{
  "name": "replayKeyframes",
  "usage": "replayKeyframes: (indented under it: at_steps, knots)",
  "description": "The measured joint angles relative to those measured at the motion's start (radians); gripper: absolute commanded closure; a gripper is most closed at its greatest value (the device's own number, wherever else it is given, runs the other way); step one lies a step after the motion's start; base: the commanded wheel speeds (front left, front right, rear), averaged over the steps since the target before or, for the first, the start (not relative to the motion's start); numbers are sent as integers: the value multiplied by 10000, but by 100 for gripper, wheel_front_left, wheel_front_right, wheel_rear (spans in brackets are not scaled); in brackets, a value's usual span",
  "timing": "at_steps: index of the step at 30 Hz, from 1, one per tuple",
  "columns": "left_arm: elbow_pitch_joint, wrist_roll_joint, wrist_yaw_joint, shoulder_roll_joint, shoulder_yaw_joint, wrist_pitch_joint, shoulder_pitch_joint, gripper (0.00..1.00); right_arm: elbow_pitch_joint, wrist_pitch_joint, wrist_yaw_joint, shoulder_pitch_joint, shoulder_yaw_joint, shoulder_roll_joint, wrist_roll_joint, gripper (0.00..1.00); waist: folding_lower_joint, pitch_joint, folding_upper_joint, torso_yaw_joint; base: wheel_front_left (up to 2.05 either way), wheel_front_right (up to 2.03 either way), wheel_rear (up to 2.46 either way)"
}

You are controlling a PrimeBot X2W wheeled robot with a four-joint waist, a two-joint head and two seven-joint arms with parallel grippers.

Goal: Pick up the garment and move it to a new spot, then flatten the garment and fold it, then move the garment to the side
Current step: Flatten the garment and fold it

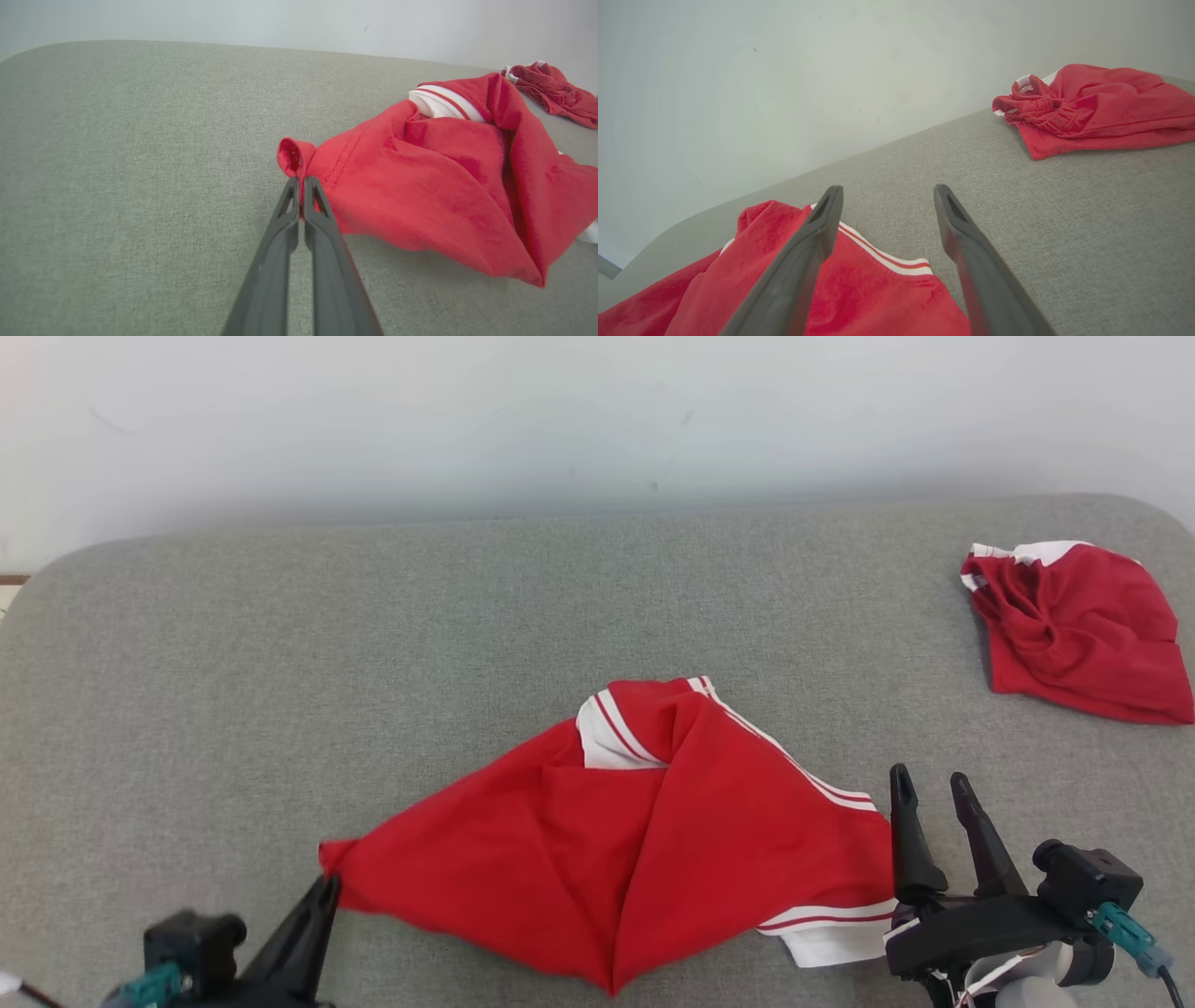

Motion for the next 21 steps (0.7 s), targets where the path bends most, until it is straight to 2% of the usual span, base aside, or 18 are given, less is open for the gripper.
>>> replayKeyframes:
  at_steps: [7, 13, 14, 15, 18, 19, 21]
  knots:
    - [382, -330, 98, -372, 270, -372, 860, 100, 213, -2, 0, 143, -165, -84, -21, 0, 0, -98, 0, 102, 0, 0, 0]
    - [915, -274, -21, -782, 405, -499, 1045, 100, 301, -2, 0, 157, -167, -102, -73, 0, 0, -147, 0, 275, 0, 0, 0]
    - [984, -201, -81, -857, 466, -520, 1042, 98, 314, 0, 0, 157, -165, -113, -84, 0, 1, -151, 0, 312, 0, 0, 0]
    - [1039, -121, -96, -934, 520, -541, 1040, 71, 320, 0, 0, 155, -159, -134, -84, 0, 1, -151, 0, 348, 0, 0, 0]
    - [1195, 73, -180, -1145, 654, -552, 1035, 55, 326, 0, 0, 139, -155, -194, -84, 0, 1, -125, 0, 451, 0, 0, 0]
    - [1260, 171, -178, -1200, 692, -552, 1034, 0, 330, 0, 0, 128, -151, -201, -84, 0, 1, -109, 0, 477, 0, 0, 0]
    - [1277, 477, -161, -1308, 859, -554, 1034, 0, 326, 0, 0, 105, -159, -224, -84, 0, 1, -73, 0, 525, 0, 0, 0]
